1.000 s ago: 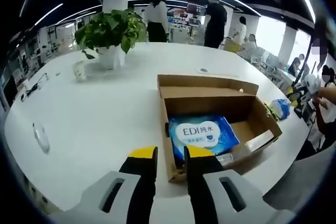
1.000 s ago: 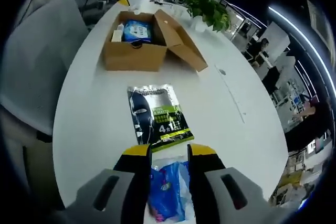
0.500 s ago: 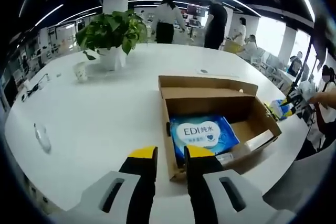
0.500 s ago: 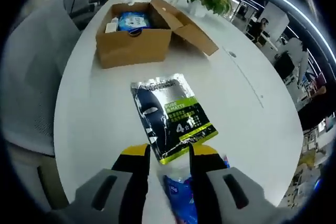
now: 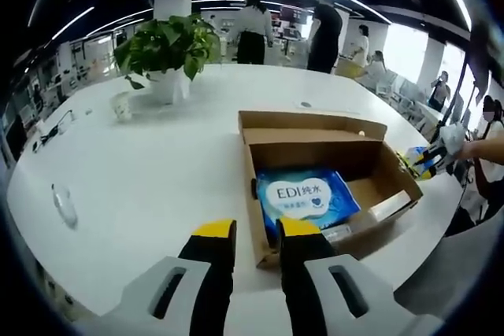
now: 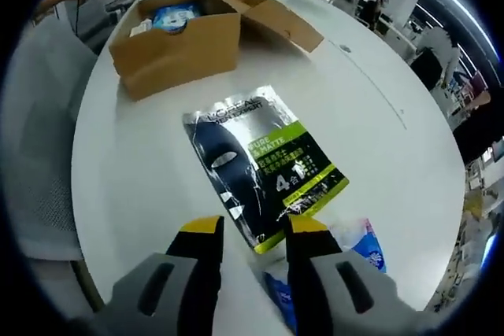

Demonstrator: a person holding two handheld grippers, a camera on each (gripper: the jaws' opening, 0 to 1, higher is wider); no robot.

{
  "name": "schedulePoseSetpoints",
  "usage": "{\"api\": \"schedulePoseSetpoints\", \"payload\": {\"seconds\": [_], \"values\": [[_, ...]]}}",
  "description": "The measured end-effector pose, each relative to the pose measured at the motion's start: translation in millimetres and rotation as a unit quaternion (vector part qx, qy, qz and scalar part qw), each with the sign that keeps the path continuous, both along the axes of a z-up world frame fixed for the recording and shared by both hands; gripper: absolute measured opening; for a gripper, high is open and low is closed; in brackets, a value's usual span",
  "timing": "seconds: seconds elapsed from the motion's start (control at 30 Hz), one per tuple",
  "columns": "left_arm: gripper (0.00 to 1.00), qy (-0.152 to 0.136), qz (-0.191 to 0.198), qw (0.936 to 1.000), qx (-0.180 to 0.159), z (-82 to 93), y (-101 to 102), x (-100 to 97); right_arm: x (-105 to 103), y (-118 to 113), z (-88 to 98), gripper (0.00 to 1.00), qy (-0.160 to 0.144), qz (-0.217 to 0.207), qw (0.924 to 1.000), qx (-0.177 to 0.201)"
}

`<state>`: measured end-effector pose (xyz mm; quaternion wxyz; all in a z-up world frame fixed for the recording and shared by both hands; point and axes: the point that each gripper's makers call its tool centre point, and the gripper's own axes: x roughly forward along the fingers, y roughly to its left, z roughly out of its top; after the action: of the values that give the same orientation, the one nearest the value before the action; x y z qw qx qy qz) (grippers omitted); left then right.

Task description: Operate the shoe box by opening the lid, removing the specified soft item, and placing it in the target area until the item is outside and the box remains undamaged.

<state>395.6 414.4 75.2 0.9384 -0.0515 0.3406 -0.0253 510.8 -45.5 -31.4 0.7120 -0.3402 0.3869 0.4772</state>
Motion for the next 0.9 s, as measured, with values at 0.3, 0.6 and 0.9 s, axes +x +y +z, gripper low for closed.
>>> {"api": "schedulePoseSetpoints", "payload": {"seconds": [0.3, 0.6, 0.9], "values": [[0.20, 0.001, 0.003, 1.0000, -0.001, 0.2, 2.3, 0.5, -1.2, 6.4, -10.0, 0.25, 0.018, -0.021, 0.9993, 0.025], [0.20, 0.004, 0.003, 1.0000, -0.001, -1.2, 3.0, -0.9, 2.4, 10.7, -13.0, 0.24, 0.024, -0.031, 0.9985, 0.038], [0.20, 0.003, 0.004, 1.0000, 0.000, -0.2, 4.7, 0.1, 4.3, 18.4, -15.7, 0.24, 0.032, -0.043, 0.9972, 0.053]]}}
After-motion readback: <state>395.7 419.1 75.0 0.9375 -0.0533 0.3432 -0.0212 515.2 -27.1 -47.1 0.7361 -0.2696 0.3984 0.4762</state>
